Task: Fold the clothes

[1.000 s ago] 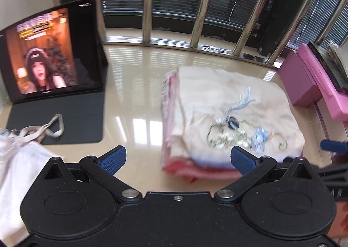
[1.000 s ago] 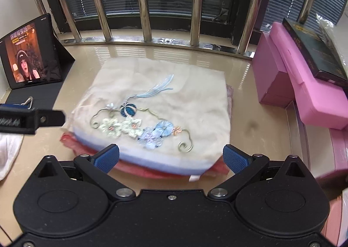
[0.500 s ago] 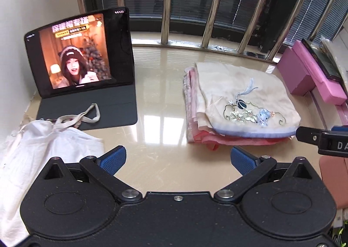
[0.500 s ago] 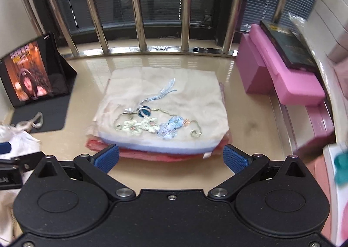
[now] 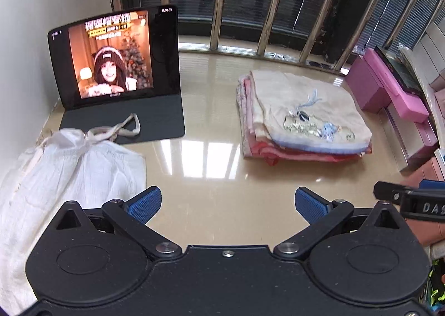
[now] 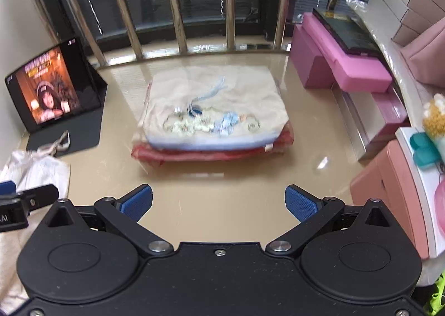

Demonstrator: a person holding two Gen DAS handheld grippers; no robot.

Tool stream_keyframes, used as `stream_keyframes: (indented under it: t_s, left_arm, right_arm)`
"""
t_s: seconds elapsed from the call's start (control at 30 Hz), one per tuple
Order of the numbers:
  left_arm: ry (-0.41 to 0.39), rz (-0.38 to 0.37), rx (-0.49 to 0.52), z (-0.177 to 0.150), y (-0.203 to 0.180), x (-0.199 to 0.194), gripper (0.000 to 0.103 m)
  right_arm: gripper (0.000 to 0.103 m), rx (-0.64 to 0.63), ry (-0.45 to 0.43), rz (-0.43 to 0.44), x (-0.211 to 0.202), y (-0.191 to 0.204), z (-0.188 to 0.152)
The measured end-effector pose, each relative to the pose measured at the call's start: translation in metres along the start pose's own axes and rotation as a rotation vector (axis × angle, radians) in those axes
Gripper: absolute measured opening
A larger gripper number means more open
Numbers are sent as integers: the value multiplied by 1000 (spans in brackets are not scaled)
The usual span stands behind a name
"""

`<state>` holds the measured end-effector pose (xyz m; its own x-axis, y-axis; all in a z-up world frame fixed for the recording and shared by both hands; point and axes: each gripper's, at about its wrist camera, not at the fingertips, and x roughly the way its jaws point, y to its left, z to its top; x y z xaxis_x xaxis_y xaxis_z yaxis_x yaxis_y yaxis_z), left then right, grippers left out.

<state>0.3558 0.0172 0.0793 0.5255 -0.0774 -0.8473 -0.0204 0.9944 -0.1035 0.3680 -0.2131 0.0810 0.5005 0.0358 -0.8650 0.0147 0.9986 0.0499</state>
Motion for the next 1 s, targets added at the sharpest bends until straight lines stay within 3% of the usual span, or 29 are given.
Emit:
stream_keyframes:
  t_s: [0.23, 0.43, 0.77, 0.9, 1.0]
  left_arm:
    - [25, 4, 19, -34, 2, -1, 103]
    - [39, 22, 87, -102, 6, -19, 103]
    - [115, 36, -53, -196, 22, -63, 103]
    - [91, 43, -94, -213, 25, -90, 103]
    - [12, 34, -71, -221, 19, -114, 103]
  right_arm:
    - [103, -14, 24, 26, 7, 9, -41]
    - [103, -41, 12, 64, -18, 13, -109]
    - [103, 5, 70, 104, -61, 5, -218]
    - [103, 48, 51, 100, -86, 1, -246]
    - [103, 55, -1, 105, -108, 0, -260]
